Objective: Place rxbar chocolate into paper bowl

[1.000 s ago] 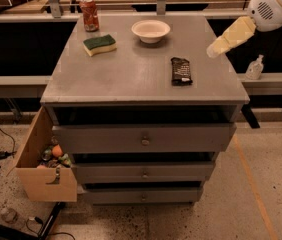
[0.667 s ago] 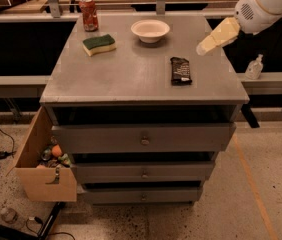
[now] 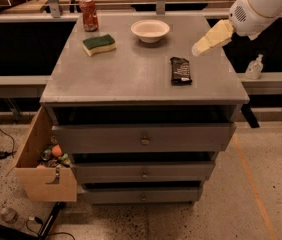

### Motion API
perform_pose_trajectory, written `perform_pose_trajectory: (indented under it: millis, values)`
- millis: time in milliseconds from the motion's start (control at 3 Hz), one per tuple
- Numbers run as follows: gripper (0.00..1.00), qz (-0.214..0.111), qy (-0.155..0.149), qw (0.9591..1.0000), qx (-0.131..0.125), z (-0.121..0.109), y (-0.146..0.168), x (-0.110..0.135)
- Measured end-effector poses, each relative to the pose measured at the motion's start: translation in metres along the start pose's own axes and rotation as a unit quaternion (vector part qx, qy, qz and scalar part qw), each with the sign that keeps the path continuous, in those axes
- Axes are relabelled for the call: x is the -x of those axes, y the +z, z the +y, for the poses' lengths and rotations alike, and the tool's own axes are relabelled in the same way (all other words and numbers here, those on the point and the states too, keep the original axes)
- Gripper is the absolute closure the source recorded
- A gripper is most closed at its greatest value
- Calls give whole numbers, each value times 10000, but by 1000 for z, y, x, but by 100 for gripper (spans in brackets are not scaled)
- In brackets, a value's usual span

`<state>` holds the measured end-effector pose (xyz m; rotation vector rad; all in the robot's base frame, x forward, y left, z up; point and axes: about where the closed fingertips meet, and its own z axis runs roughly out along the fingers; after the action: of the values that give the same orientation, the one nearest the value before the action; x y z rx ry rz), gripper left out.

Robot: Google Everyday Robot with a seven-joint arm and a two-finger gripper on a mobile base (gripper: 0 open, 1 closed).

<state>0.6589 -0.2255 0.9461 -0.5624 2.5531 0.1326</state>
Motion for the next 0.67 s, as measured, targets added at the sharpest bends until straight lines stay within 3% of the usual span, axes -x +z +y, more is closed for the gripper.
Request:
perform_pose_trajectory:
  millis: [667]
  values:
    - [0, 661, 301, 9968, 345, 38, 71, 14]
